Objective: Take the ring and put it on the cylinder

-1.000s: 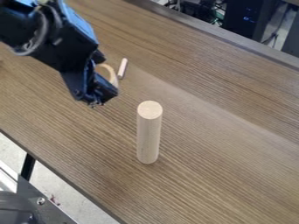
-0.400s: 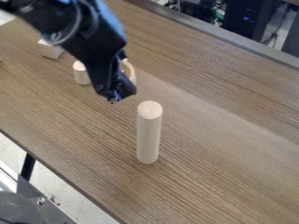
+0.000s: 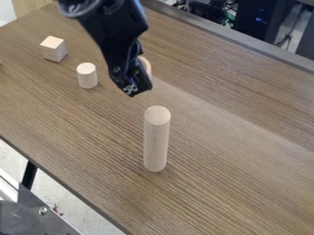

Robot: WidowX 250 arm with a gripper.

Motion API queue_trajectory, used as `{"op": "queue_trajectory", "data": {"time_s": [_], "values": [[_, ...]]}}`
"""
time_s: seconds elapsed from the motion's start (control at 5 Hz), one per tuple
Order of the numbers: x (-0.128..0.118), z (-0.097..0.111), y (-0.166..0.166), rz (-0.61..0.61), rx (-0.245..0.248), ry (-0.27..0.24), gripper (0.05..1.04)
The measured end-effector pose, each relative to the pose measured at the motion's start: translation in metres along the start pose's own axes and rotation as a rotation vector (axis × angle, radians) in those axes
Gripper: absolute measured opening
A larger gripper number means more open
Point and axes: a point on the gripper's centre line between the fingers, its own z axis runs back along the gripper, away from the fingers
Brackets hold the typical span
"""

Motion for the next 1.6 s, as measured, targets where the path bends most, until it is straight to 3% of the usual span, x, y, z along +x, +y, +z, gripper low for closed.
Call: {"op": "queue_trajectory", "data": {"time_s": [0.6, 1.6], "values": [[0.002, -0.004, -0.024, -0.038, -0.079, 0.005, 0.771], [0.008, -0.023, -0.034, -0.028, -0.126, 0.007, 0.772]]}}
